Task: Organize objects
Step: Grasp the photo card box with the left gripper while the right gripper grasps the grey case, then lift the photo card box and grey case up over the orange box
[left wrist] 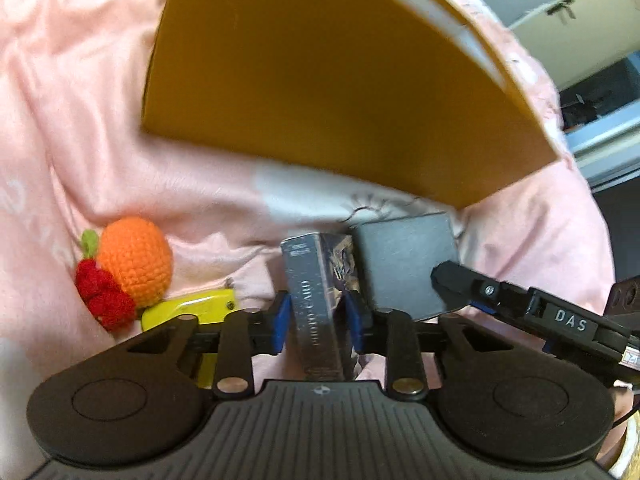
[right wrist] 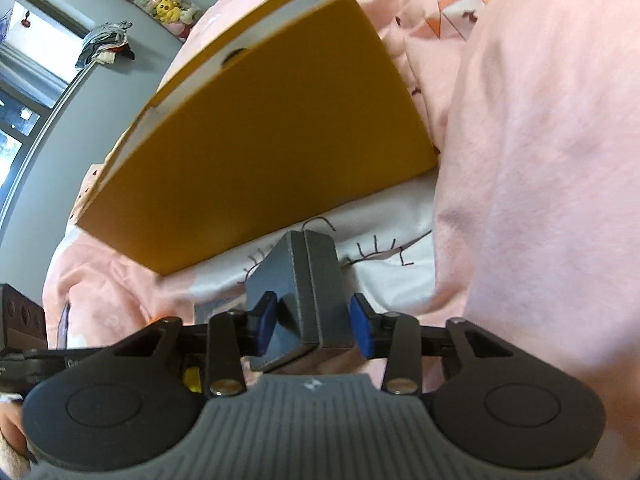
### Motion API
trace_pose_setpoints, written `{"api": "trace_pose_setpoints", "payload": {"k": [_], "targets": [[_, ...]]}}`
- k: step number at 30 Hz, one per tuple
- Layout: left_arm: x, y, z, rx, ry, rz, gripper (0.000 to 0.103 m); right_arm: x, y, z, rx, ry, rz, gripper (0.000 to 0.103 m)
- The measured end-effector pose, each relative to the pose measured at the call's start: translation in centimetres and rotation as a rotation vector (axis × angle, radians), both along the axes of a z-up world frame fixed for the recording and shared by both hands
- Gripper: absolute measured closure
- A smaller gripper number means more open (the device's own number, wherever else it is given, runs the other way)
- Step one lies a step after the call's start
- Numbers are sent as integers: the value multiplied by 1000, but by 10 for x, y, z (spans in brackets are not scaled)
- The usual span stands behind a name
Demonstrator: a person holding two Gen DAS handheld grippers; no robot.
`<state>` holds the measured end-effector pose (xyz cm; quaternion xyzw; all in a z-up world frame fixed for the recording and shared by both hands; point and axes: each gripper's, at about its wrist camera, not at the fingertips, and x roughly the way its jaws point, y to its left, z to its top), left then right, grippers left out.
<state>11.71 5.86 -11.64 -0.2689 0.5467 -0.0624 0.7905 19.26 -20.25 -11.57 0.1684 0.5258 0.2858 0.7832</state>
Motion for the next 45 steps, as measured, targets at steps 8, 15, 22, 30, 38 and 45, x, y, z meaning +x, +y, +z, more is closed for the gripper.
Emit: {"api": "trace_pose_setpoints", "payload": {"k": [8,15,22,30,38,45], "targets": [[6,-7,2,-11,-33,-48,74,-8,-1,10,-17,-6,13,65],[15,-20,-9,12,-4,-36,73,9,-6,-8,15,44,0,62],[9,-17,-3,1,-28,-50,75,7,-16,-7,57,73,-29,65],[-7,-15,39,21,-164,-71,78,-21,-9,52,-4,-94,-31,66],[-23,-10,93,40,-327,-58,78,-47,9,121,-81,-331,6,66],[-17,-5,135,62,-447,-26,78,-55,25,165,-112,-489,40,66]]}}
